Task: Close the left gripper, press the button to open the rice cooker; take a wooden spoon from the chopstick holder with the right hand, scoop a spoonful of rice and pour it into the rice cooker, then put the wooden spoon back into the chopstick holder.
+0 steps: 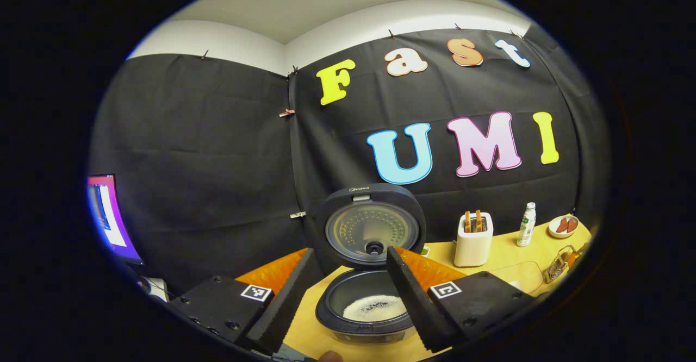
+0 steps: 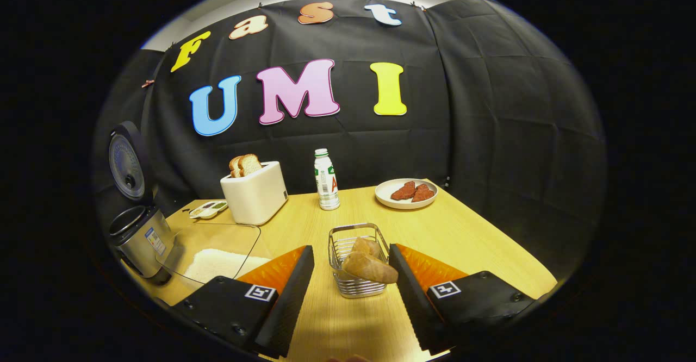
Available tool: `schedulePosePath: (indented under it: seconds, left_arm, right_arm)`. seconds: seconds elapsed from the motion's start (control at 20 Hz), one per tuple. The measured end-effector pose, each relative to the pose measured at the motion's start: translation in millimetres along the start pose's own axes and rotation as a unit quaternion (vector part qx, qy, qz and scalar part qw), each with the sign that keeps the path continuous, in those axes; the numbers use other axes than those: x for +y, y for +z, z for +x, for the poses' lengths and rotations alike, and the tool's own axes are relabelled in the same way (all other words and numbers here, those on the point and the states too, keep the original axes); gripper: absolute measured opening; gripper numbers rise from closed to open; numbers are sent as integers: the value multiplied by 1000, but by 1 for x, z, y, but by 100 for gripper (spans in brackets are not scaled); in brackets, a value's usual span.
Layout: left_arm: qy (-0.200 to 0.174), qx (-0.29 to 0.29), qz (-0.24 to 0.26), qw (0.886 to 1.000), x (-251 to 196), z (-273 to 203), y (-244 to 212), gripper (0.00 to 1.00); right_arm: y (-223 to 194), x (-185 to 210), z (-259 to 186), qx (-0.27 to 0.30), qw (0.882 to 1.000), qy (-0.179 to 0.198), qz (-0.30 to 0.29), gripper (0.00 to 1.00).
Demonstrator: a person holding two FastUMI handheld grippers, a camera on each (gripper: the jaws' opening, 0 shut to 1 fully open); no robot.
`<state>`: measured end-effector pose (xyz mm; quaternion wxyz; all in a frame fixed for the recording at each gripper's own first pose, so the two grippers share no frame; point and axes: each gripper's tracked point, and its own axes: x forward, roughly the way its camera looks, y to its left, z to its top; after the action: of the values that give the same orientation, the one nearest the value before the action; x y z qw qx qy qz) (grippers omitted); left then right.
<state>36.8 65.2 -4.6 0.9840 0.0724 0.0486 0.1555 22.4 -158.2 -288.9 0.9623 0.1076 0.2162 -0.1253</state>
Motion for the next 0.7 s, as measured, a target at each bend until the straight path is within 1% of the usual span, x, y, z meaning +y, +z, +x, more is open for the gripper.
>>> schedulePosePath:
  seconds: [0.05,0.15,0.25,0.3,0.35,0.4,0.45,0.5,0.55,0.6,0.65,0.7]
  left_arm:
    - [-1,0,1,1000,-2,-3,3,90]
    - [2,2,3,1000,-2,-9,3,90]
    - [5,3,5,1000,-1,-15,3,90]
    - [5,6,6,1000,-1,-17,0,90]
    - [7,11,10,1000,0,-18,-3,90]
    - [9,16,12,1000,2,-19,-8,90]
    - [11,19,10,1000,4,-21,-10,90]
    - [14,21,5,1000,7,-23,-11,90]
    - [18,23,1,1000,10,-24,-12,90]
    - [22,23,0,999,14,-26,-13,90]
    - [24,24,0,999,17,-27,-14,90]
    - [26,24,1,999,18,-28,-16,90]
  right_arm:
    - [-1,-4,6,1,1000,-6,0,86]
    - [-3,-7,12,13,1000,-14,5,84]
    - [-10,-2,16,35,999,-4,12,76]
    - [-10,-7,19,36,999,-15,6,63]
    - [-10,-7,27,34,999,-12,5,50]
    - [-7,-5,24,37,999,-8,-2,39]
    - [-7,0,21,43,999,-5,-4,39]
    - [-1,-8,16,35,999,-22,-21,34]
    - [3,0,21,32,999,-15,-16,18]
    - [5,3,19,33,999,-14,-18,22]
    - [4,3,20,36,999,-9,-14,22]
    - [5,3,21,38,999,-8,-11,18]
